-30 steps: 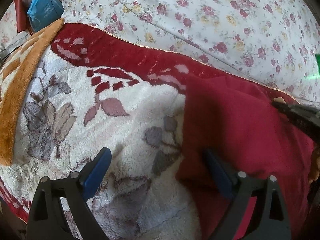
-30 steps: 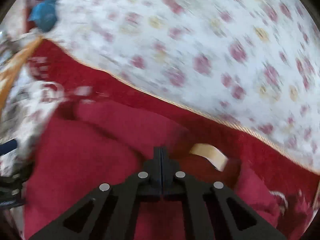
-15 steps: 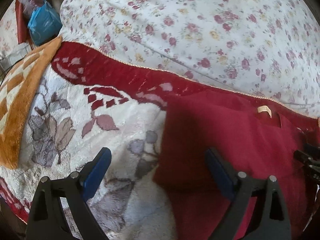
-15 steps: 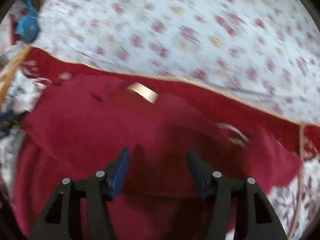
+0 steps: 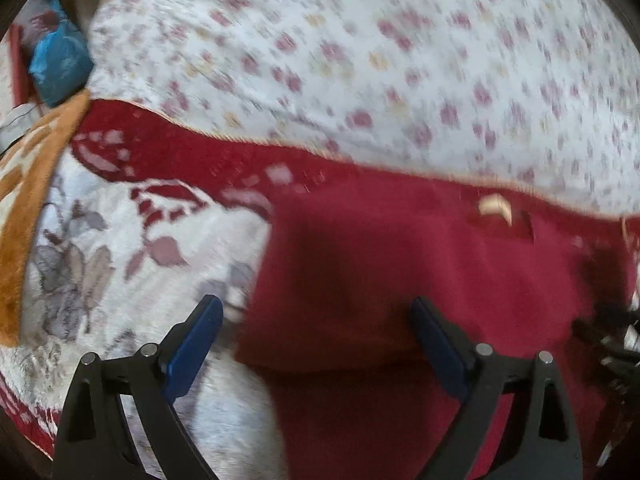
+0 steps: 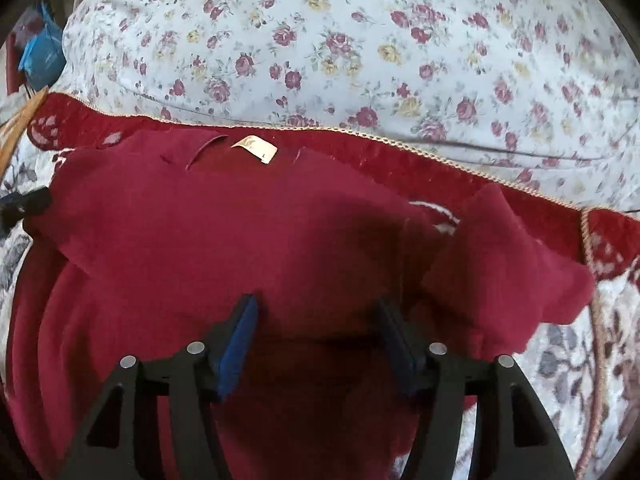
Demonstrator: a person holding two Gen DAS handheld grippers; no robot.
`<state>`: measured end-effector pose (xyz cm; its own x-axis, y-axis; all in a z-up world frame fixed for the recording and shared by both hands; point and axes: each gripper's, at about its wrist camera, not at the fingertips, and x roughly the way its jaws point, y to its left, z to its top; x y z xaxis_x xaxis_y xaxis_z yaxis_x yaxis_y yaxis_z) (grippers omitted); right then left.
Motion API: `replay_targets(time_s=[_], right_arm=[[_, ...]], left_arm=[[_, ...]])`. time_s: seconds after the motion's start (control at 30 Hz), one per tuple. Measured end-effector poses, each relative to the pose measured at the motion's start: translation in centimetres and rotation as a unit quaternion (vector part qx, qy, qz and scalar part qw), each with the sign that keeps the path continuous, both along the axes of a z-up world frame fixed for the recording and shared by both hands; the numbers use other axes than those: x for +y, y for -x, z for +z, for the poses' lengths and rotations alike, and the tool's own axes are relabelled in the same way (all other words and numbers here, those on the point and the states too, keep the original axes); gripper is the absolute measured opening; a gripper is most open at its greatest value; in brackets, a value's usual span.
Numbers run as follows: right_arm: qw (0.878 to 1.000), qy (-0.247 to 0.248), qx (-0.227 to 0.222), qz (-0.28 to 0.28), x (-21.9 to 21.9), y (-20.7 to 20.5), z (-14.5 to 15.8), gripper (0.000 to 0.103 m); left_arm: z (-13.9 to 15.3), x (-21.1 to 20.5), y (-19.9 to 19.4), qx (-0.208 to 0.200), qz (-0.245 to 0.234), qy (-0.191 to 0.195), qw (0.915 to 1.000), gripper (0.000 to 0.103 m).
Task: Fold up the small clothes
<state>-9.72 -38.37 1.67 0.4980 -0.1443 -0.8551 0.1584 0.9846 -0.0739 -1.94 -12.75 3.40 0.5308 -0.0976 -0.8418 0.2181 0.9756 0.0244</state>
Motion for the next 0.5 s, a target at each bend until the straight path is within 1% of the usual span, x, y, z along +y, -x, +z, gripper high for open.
replay_targets(time_s=[0.07, 0.1, 0.17, 0.2, 0.27, 0.33, 0.37, 0.4, 0.43, 0.5], right_arm=[[1.0, -0.025, -0.011, 0.008, -0.2, 1.0, 1.5, 0.066], [0.999, -0.034, -0.018, 0.009, -0.6, 1.4, 2.1, 0.066], [0.997, -0.063, -0.045, 0.003, -2.0, 2.9, 4.2, 0.067], [0.996, -0.07, -0.057, -0.006, -2.8, 3.3, 5.1, 0.069], [0.994, -0.06, -0.082, -0.041, -5.5, 4.4, 7.0, 0.078], [0.991, -0.041, -0.095, -0.082, -8.5, 5.1, 7.9, 0.083], [0.989, -0.037, -0.093, -0.111, -10.4, 5.4, 8.0, 0.083], [0.986, -0.041, -0.088, -0.134, -12.0, 5.5, 7.9, 0.083], [0.982, -0.054, -0.083, -0.159, -14.0, 5.3, 7.6, 0.083], [0.977, -0.079, -0.075, -0.186, -16.3, 4.6, 7.0, 0.083]], left_arm=[[-1.1, -0.5, -0.2, 0.015, -0.003, -0.012, 0.9998, 0.095], [-1.3, -0.7, -0.2, 0.007, 0.0, -0.02, 0.9998, 0.097], [-1.4, -0.7, -0.2, 0.008, 0.003, -0.019, 0.9998, 0.097], [-1.3, -0.5, -0.2, 0.011, 0.005, -0.013, 0.9998, 0.097], [-1.1, -0.4, -0.3, 0.014, 0.008, -0.006, 0.9999, 0.097], [-1.0, -0.3, -0.2, 0.015, 0.011, 0.001, 0.9998, 0.097], [-0.9, -0.2, -0.2, 0.015, 0.011, 0.002, 0.9998, 0.097], [-0.9, -0.3, -0.2, 0.015, 0.011, 0.003, 0.9998, 0.097], [-0.8, -0.2, -0.2, 0.015, 0.012, 0.004, 0.9998, 0.097], [-0.8, -0.3, -0.3, 0.015, 0.014, 0.005, 0.9998, 0.097]])
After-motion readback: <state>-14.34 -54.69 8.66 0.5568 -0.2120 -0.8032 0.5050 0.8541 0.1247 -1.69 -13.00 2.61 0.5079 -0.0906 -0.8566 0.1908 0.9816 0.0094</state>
